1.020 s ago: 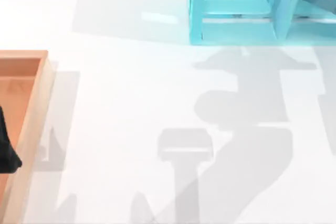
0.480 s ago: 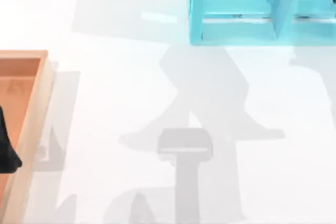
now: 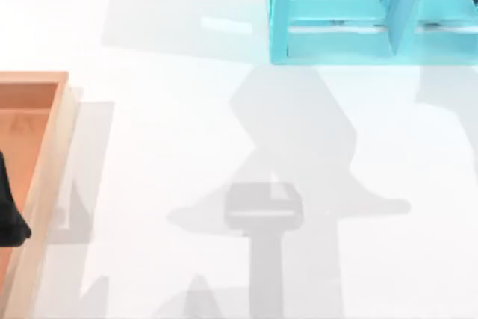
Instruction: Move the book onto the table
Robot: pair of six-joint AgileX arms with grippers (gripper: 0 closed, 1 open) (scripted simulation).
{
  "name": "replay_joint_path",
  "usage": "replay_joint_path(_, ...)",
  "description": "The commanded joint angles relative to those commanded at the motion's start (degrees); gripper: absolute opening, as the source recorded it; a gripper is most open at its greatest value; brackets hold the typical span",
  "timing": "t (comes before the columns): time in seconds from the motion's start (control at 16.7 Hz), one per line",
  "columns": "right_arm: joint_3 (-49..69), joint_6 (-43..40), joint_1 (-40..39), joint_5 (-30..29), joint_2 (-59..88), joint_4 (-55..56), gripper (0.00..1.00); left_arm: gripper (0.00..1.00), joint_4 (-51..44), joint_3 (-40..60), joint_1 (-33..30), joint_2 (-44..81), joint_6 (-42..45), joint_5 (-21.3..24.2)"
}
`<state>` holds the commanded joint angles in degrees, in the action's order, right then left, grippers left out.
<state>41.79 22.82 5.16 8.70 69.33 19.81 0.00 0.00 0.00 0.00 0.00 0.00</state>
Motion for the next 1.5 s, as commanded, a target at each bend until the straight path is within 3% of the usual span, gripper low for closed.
replay_joint_path(0.18, 0.74, -1.62, -1.85, -1.28, 0.44, 0.79, 0.0, 1.0, 0.0, 0.0, 0.0, 0.0, 0.0, 0.0)
replay_joint_path(0.42, 4.06, -11.45, -12.14, -7.88, 4.36, 4.0, 0.0, 1.0, 0.0, 0.0, 0.0, 0.0, 0.0, 0.0)
replay_joint_path(1.08, 10.37, -67.24, -52.19, -36.77, 31.21, 10.86, 0.0, 1.0, 0.0, 0.0, 0.0, 0.0, 0.0, 0.0)
replay_joint_path(1.32, 12.43, -83.78, -61.15, -46.29, 39.81, 13.57, 0.0, 1.0, 0.0, 0.0, 0.0, 0.0, 0.0, 0.0)
replay_joint_path(1.5, 13.94, -90.97, -64.33, -51.13, 43.19, 15.48, 0.0, 1.0, 0.0, 0.0, 0.0, 0.0, 0.0, 0.0)
